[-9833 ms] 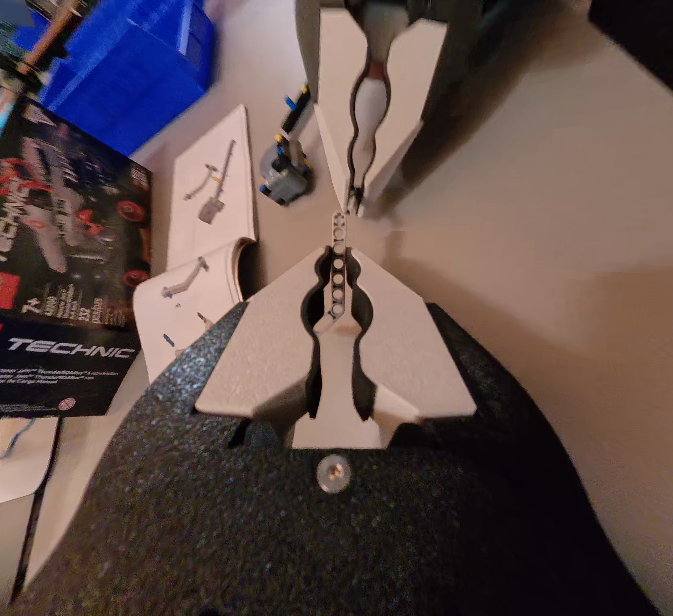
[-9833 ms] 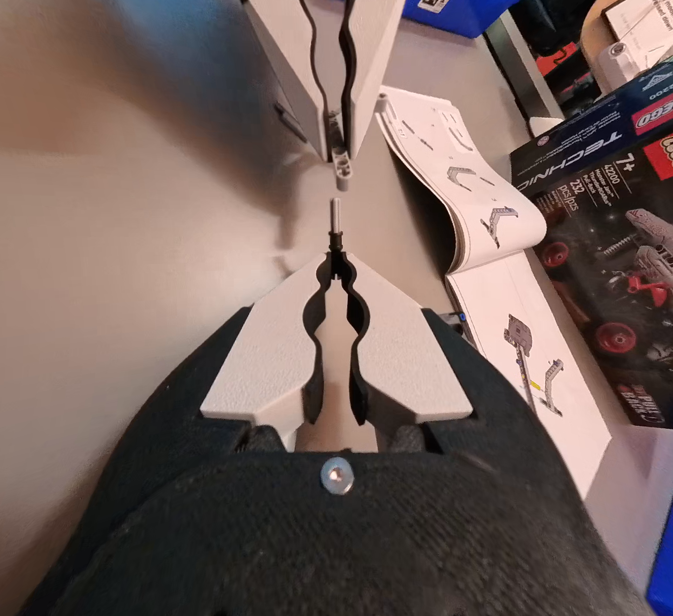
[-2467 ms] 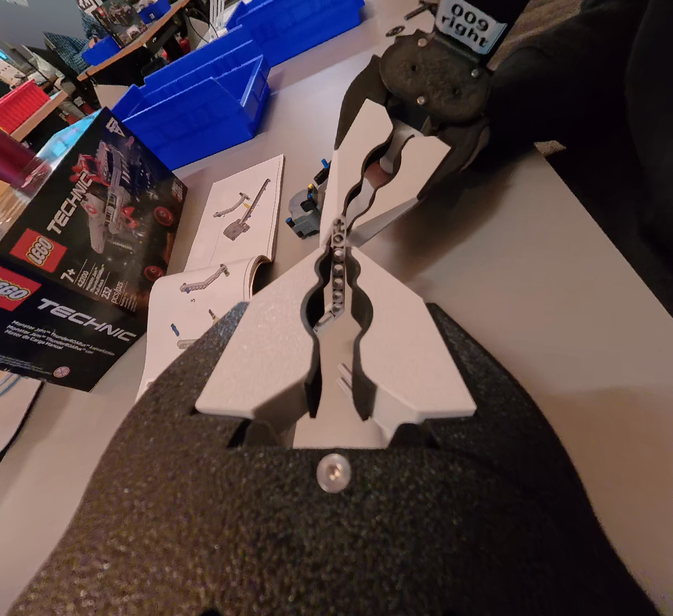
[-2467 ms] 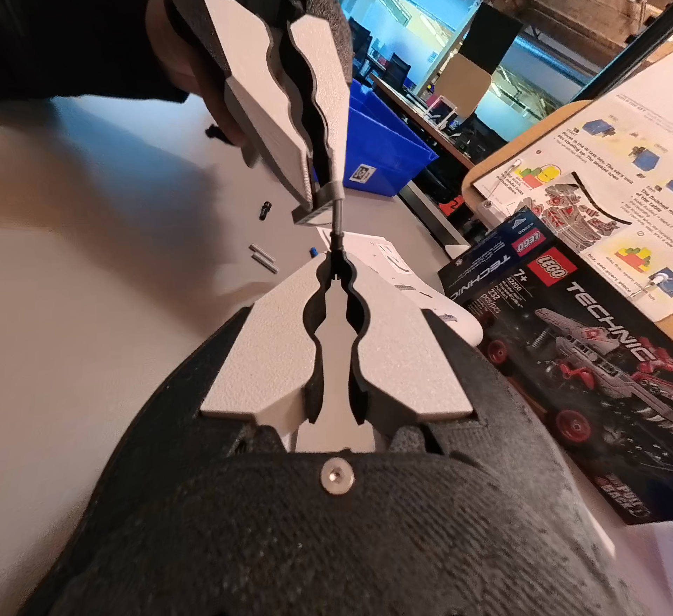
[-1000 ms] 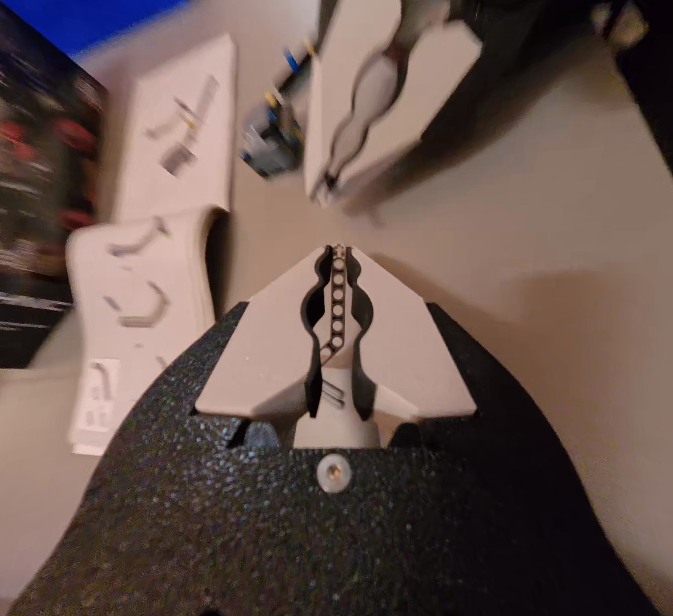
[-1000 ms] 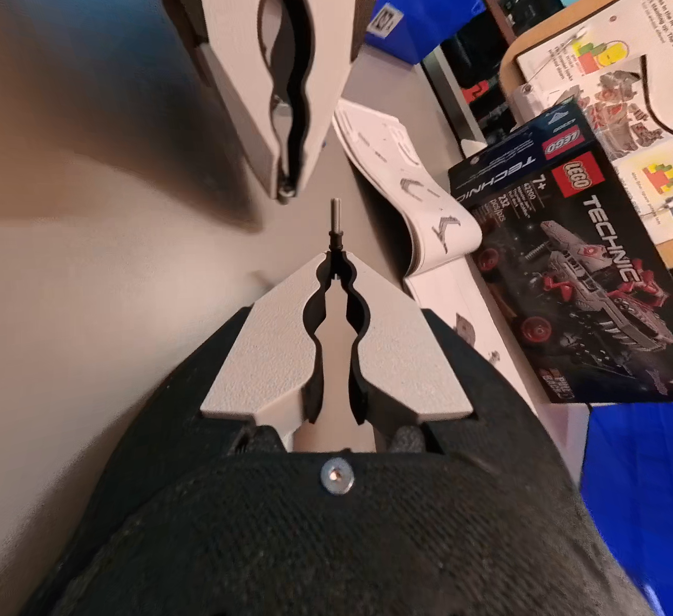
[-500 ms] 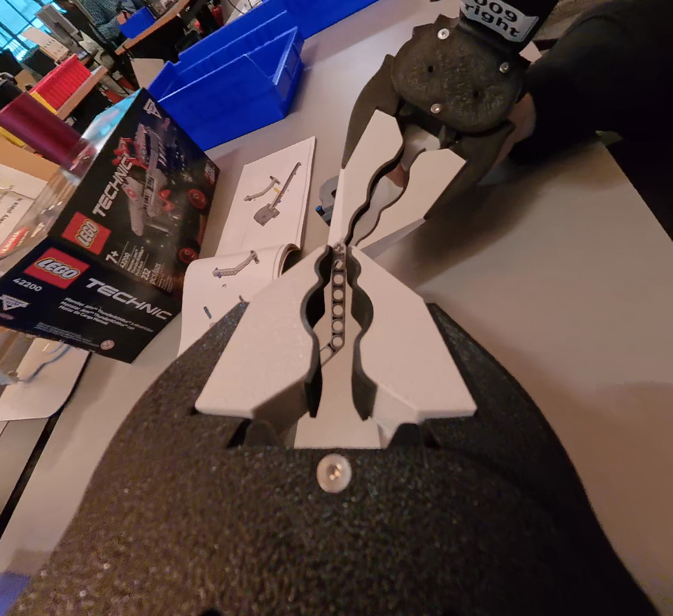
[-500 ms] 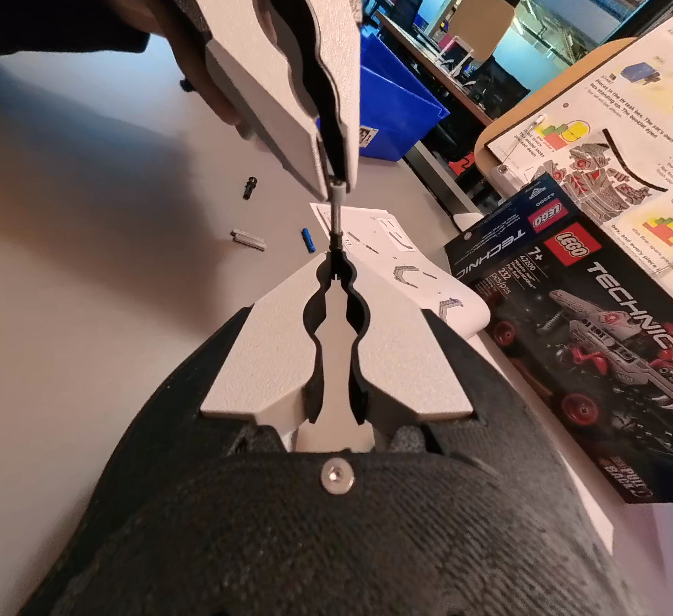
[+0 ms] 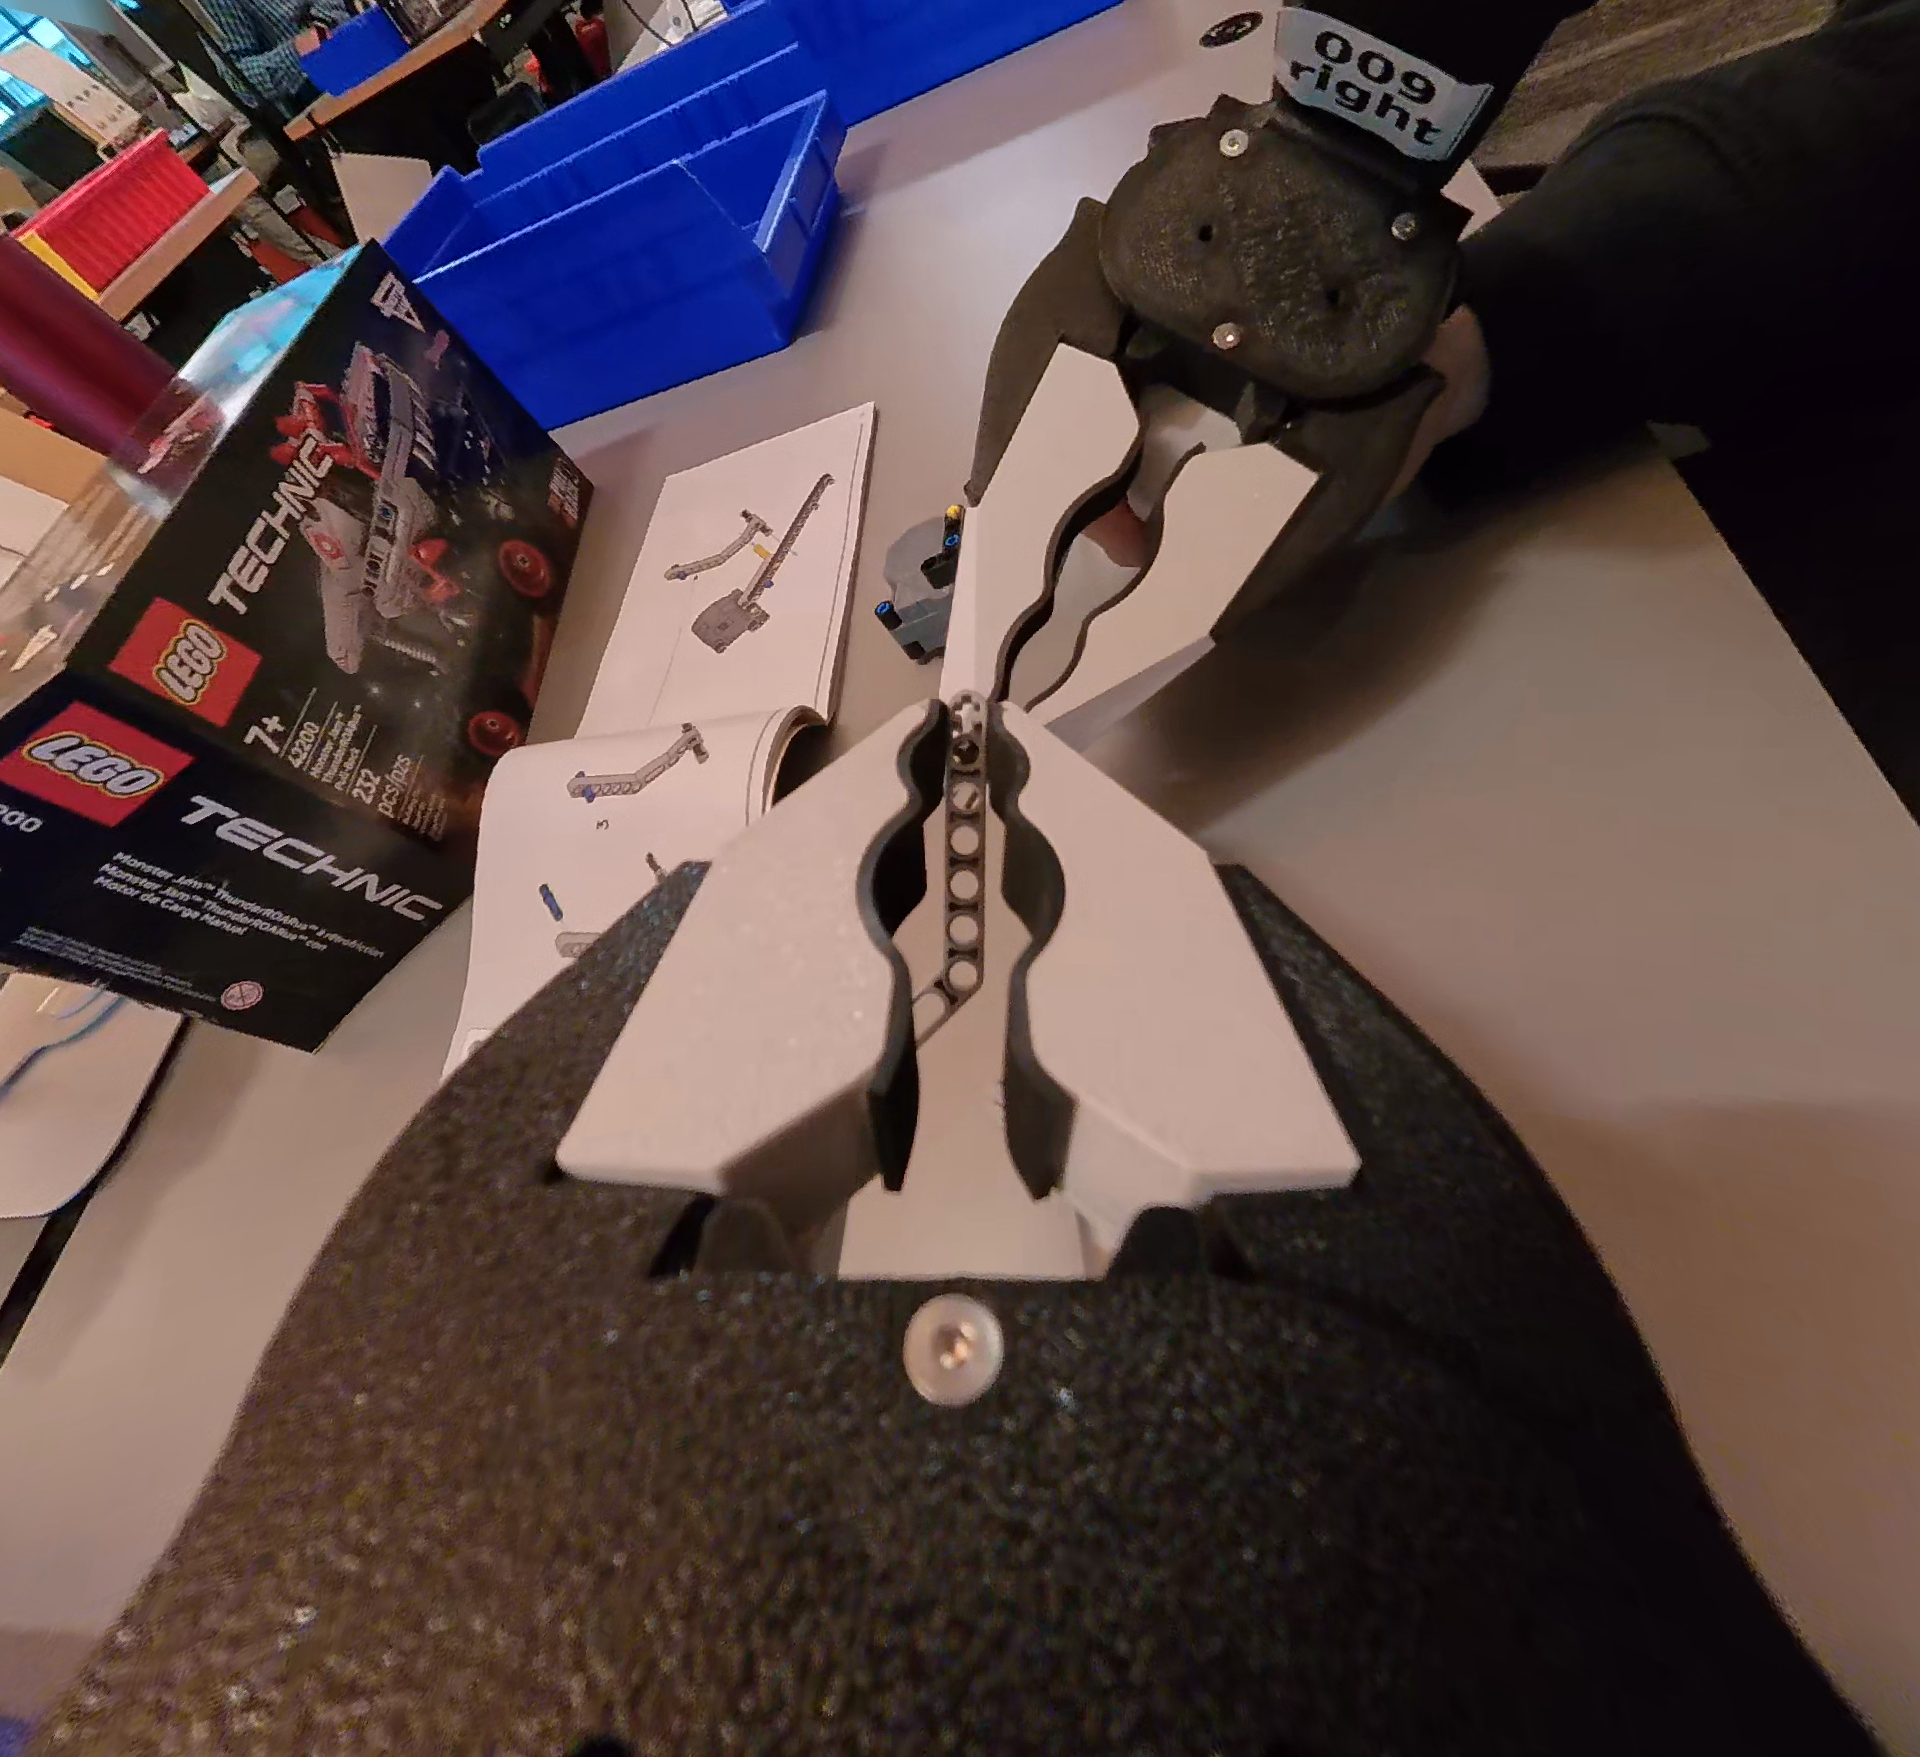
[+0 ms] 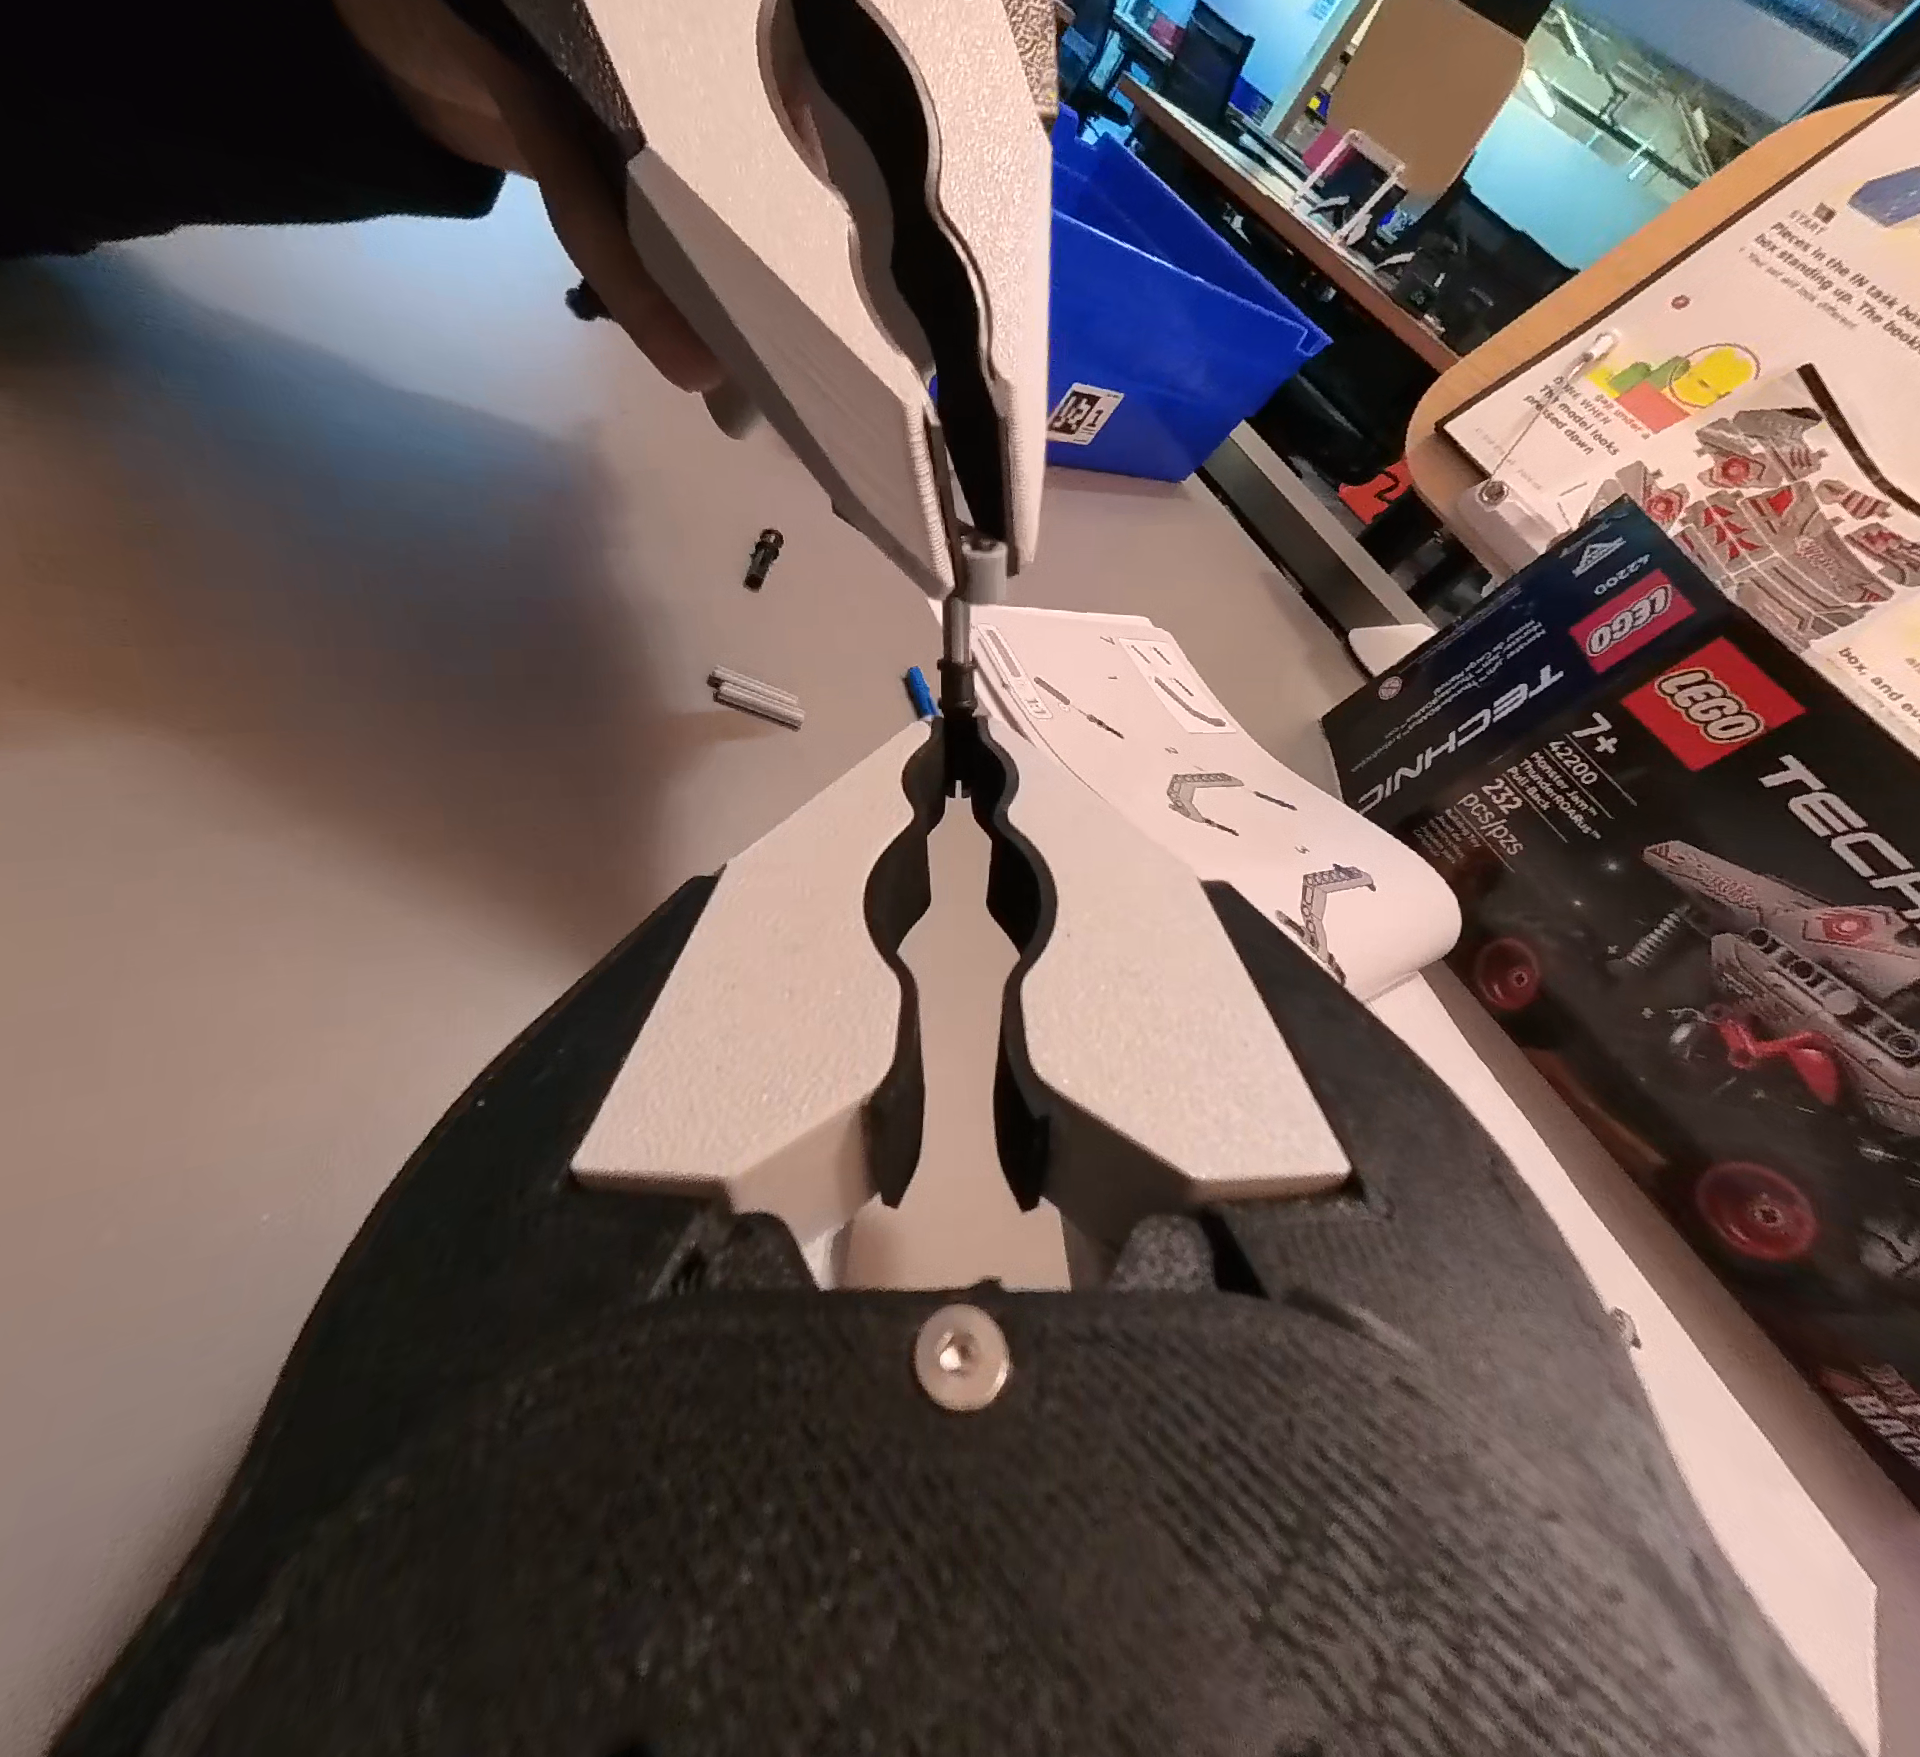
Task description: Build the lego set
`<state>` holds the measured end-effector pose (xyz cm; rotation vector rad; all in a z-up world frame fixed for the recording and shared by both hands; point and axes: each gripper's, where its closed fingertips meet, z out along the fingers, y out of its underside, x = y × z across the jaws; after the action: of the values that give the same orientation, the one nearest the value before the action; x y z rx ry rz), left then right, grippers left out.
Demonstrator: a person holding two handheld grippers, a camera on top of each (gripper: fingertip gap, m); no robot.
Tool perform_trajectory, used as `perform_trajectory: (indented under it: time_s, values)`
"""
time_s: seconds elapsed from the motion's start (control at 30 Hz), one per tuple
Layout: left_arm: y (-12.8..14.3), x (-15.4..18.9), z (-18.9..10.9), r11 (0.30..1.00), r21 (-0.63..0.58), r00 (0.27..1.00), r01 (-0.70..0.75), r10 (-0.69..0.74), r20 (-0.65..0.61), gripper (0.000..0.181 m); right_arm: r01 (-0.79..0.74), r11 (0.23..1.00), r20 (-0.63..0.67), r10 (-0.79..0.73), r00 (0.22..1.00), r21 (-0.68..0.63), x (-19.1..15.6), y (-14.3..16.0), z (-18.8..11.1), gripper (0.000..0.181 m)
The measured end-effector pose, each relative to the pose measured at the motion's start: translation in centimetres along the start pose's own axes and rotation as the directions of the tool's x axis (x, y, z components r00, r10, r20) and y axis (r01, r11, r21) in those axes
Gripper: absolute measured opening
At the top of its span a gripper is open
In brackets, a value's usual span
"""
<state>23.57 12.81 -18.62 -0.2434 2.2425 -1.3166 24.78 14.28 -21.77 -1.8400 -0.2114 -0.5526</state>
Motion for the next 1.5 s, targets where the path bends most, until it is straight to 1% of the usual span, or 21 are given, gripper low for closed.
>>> perform_trajectory:
  time_s: [0.13, 0.37, 0.53, 0.7, 0.77, 0.9, 1.03, 1.13, 1.27, 1.37, 1.5]
  values:
    - [-0.7, -0.1, -0.5, 0.999, 0.03, 1.0, -0.016, 0.016, 0.015, 0.005, -0.021, 0.999, -0.007, 0.021, 1.0, 0.034, 0.3, -0.4, -0.2, 0.001]
    - [-0.6, -0.1, -0.8, 0.999, 0.007, 0.999, -0.04, 0.04, 0.016, 0.005, -0.022, 0.998, -0.001, 0.022, 1.0, 0.061, 0.3, -0.8, -0.4, 0.001]
    - [-1.3, 0.4, -1.0, 0.999, 0.024, 0.999, -0.038, 0.038, -0.011, 0.005, -0.056, 0.992, 0.071, 0.048, 0.996, 0.116, -0.1, -1.4, -0.8, 0.001]
    - [-2.0, 1.1, -1.1, 0.999, -0.002, 0.998, -0.046, 0.046, -0.042, 0.005, -0.084, 0.983, 0.167, 0.057, 0.984, 0.164, -0.9, -2.1, -1.3, 0.0]
    - [-2.2, 1.2, -1.2, 0.998, -0.013, 0.998, -0.054, 0.053, -0.041, 0.005, -0.096, 0.979, 0.187, 0.062, 0.98, 0.179, -1.0, -2.3, -1.5, 0.0]
    - [-2.9, 1.3, -1.7, 0.998, 0.011, 0.998, -0.054, 0.054, -0.044, 0.005, -0.145, 0.962, 0.227, 0.091, 0.97, 0.233, -1.2, -3.3, -1.8, 0.0]
    - [-3.3, 1.3, -2.1, 0.998, 0.017, 0.998, -0.062, 0.062, -0.033, 0.005, -0.165, 0.948, 0.228, 0.103, 0.968, 0.271, -1.1, -3.9, -1.9, 0.0]
    - [-3.5, 1.0, -2.2, 0.998, -0.002, 0.998, -0.058, 0.058, -0.01, 0.005, -0.166, 0.94, 0.198, 0.11, 0.974, 0.297, -0.8, -4.2, -2.1, 0.001]
    - [-3.6, 0.8, -2.1, 0.999, -0.033, 0.999, -0.043, 0.043, 0.014, 0.005, -0.103, 0.951, 0.113, 0.073, 0.991, 0.292, -0.4, -4.2, -1.8, 0.0]
    - [-3.8, 0.5, -2.3, 0.999, -0.033, 0.999, -0.019, 0.02, 0.037, 0.005, -0.024, 0.958, -0.003, 0.026, 1.0, 0.285, 0.5, -4.4, -1.9, 0.0]
    - [-3.8, 0.2, -2.3, 0.999, -0.046, 0.998, 0.007, -0.004, 0.059, 0.005, 0.102, 0.969, -0.156, -0.068, 0.985, 0.223, 1.3, -4.4, -1.7, 0.0]
